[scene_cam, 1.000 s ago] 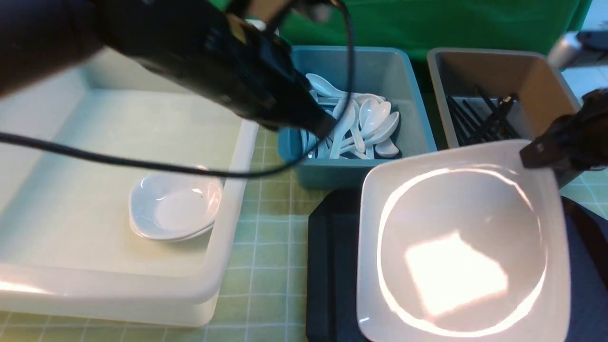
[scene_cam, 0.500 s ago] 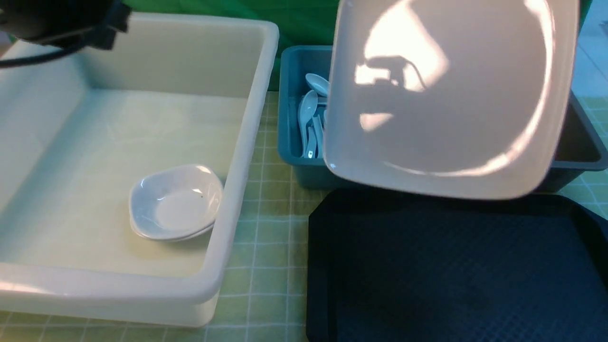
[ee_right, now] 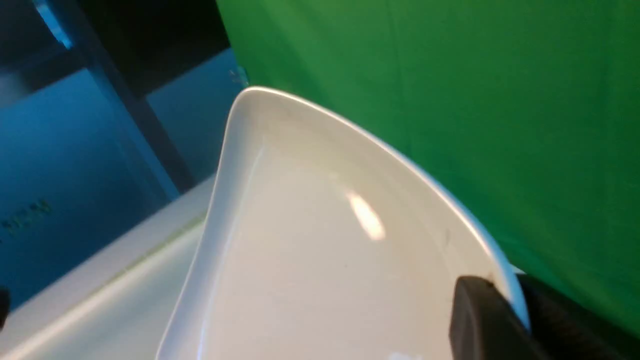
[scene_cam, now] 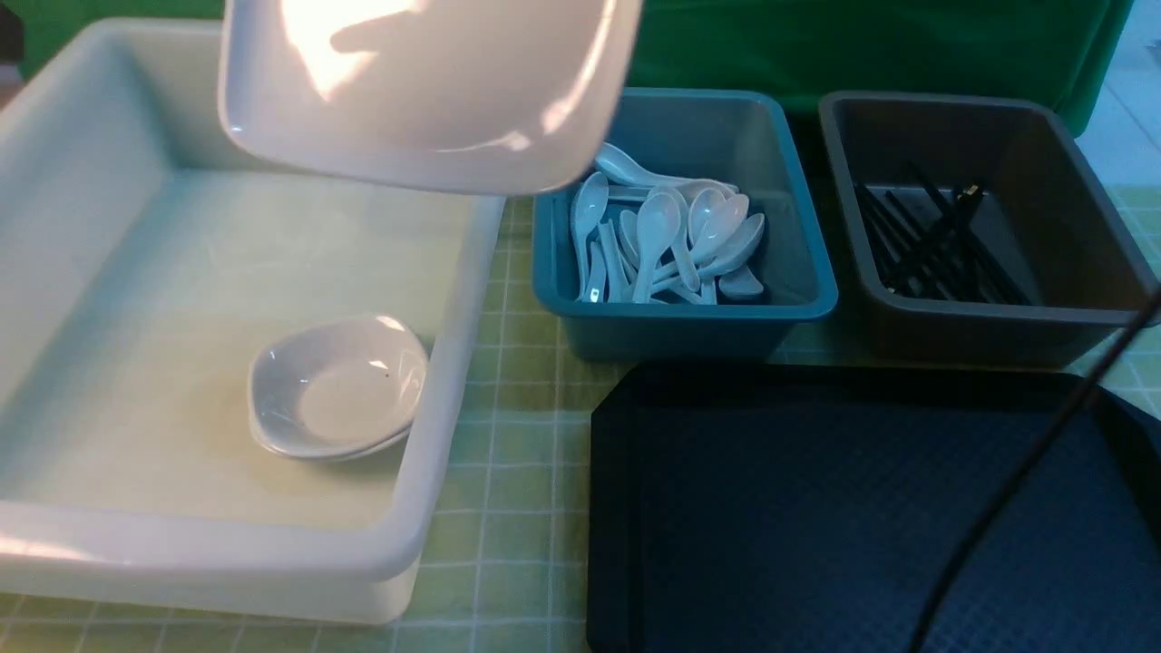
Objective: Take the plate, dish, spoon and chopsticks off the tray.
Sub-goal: Use the right arm to put the plate into the large storage box on the left
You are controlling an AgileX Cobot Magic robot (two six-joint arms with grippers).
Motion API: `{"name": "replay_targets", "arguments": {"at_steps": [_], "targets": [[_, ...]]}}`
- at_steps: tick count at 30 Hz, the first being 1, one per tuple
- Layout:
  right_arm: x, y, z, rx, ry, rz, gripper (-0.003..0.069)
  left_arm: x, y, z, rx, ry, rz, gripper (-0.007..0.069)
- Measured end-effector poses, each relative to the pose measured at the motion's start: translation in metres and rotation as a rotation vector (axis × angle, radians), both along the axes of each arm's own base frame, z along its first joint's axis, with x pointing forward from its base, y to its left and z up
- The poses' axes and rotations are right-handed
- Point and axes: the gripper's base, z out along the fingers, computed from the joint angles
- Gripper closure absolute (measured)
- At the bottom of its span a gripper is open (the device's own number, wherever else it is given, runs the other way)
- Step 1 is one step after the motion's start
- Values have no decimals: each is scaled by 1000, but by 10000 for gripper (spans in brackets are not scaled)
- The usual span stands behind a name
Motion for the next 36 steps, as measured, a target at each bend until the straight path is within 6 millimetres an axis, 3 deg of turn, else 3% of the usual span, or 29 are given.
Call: {"name": "replay_targets", "arguments": {"at_steps": [4, 7, 9, 15, 22, 36], "targets": [[17, 41, -31, 64, -7, -5, 633, -7, -2, 5, 1, -12, -4, 636], [20, 56, -42, 81, -13, -9, 633, -9, -3, 6, 2, -13, -6, 636], [26, 76, -67, 86, -3, -16, 633, -12, -4, 7, 2, -8, -11, 636], [33, 105, -105, 87, -30, -42, 633, -19, -6, 10, 4, -5, -18, 636], [40, 117, -131, 48, -80, -67, 633, -26, -7, 15, 14, -15, -22, 636], [49, 121, -157, -50, -171, -83, 633, -30, -8, 16, 17, -11, -26, 636]]}}
